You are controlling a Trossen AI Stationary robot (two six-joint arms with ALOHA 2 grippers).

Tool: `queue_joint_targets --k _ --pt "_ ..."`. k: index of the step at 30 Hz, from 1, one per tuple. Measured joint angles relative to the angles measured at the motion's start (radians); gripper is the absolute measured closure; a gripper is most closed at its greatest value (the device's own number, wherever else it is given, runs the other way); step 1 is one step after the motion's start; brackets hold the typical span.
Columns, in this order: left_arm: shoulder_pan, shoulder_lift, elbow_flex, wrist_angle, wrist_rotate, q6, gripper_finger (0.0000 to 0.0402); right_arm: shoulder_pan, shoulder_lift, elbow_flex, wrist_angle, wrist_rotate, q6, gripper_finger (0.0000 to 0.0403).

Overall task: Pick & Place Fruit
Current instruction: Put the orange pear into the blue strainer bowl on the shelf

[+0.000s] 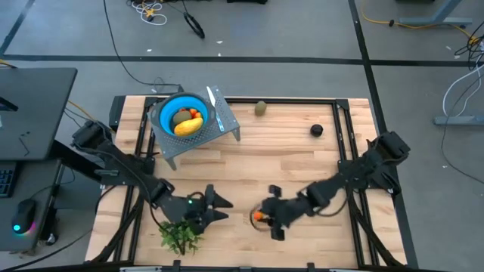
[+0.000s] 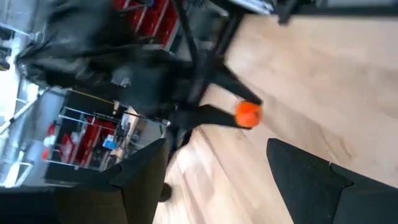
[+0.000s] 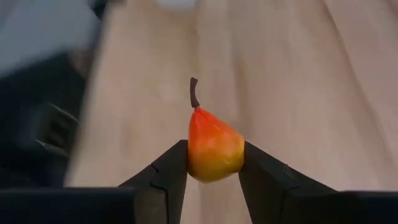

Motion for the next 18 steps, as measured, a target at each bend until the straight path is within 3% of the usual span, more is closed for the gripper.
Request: queue_joint_targets --k 6,11,18 --pt "-0.004 0.112 -0.001 0.07 -0.046 0.026 0.0122 -0.105 0.0 0.0 0.127 -0.131 -0.098 0.0266" --pt "0.003 0.162 0.0 0.207 -0.029 0.09 0.0122 -0.141 0.002 0.0 0.152 -0.154 -0.122 0.0266" --pt "0.042 0.163 0.0 0.195 -0.021 0.108 0.0111 -0.161 0.002 0.0 0.272 -0.16 -0.161 0.0265"
